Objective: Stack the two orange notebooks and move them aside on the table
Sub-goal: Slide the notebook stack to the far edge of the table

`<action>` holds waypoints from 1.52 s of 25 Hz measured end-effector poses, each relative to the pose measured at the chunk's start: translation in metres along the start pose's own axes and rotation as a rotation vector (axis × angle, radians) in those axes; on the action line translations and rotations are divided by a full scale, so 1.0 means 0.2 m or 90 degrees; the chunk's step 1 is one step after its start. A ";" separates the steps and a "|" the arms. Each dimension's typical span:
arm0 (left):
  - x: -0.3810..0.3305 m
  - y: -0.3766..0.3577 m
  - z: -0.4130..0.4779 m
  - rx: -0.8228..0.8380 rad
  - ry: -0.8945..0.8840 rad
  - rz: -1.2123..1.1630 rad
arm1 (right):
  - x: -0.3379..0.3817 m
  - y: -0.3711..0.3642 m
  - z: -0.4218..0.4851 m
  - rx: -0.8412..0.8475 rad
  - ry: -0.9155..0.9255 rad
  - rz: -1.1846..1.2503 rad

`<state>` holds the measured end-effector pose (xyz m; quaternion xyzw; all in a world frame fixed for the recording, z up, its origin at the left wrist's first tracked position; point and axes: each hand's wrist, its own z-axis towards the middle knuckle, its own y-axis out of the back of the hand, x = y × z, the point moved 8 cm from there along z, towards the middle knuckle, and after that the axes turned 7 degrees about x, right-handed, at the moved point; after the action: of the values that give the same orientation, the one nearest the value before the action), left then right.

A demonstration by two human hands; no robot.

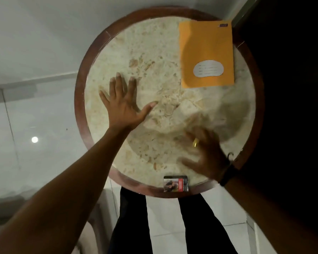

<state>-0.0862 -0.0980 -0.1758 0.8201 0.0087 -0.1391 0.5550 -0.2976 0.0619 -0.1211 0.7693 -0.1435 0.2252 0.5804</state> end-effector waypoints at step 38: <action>0.18 -0.11 -0.05 0.005 -0.011 0.051 | 0.00 0.22 1.34 -0.246 -0.529 0.094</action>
<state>-0.0543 -0.0858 -0.2016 0.8206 -0.0294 -0.1242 0.5570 -0.2708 -0.2071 -0.1452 0.6599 -0.4581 -0.0923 0.5884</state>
